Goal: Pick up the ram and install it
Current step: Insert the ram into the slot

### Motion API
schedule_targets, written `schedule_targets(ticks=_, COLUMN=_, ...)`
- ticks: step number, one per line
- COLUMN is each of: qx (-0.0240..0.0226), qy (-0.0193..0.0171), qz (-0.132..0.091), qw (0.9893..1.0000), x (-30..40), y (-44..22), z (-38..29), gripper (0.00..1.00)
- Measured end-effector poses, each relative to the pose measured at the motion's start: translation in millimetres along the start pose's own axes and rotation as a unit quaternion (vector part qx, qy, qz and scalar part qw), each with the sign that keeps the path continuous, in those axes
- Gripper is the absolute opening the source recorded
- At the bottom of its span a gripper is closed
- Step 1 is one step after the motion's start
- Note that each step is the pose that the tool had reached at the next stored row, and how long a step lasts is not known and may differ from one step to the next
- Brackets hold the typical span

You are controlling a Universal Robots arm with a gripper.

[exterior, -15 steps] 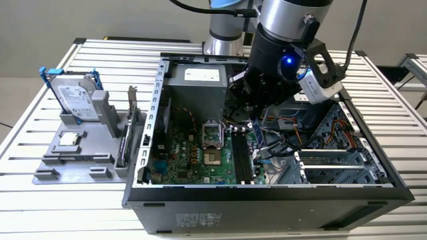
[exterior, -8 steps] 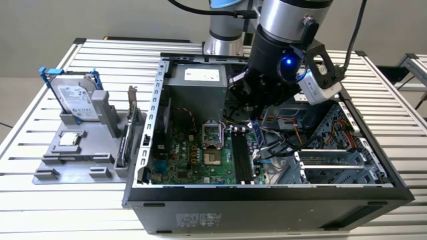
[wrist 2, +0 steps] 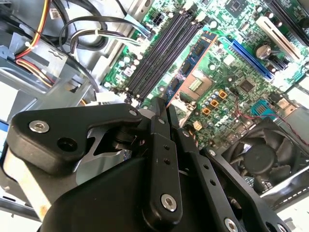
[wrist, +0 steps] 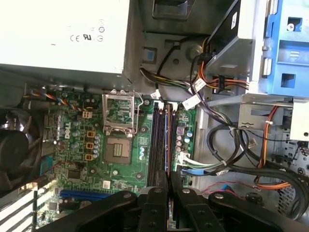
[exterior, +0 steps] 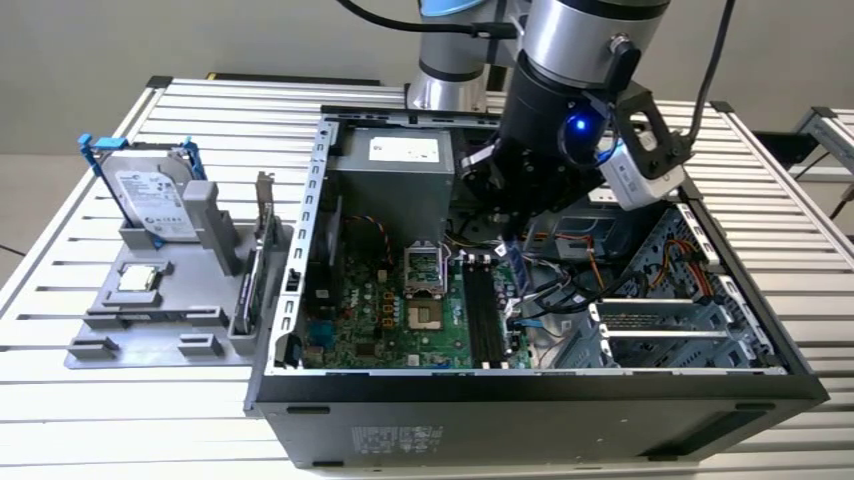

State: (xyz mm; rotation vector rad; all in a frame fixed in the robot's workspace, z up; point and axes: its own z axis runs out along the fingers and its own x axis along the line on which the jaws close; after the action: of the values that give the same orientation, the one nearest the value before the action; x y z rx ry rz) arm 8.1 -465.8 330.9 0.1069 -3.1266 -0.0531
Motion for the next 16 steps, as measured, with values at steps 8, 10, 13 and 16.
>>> schedule_targets(ticks=8, qx=0.0001, qy=0.0000, qz=0.000, qw=1.0000, x=-4.6, y=0.9, z=2.3, gripper=0.00)
schedule_targets(ticks=10, qx=0.0000, qy=0.0000, qz=0.000, qw=1.0000, x=-5.0, y=1.0, z=3.4, gripper=0.00)
schedule_targets(ticks=13, qx=0.0000, qy=0.0000, qz=0.000, qw=1.0000, x=-5.2, y=1.1, z=5.4, gripper=0.00)
schedule_targets(ticks=16, qx=0.0000, qy=0.0000, qz=0.000, qw=1.0000, x=-5.2, y=1.0, z=7.1, gripper=0.00)
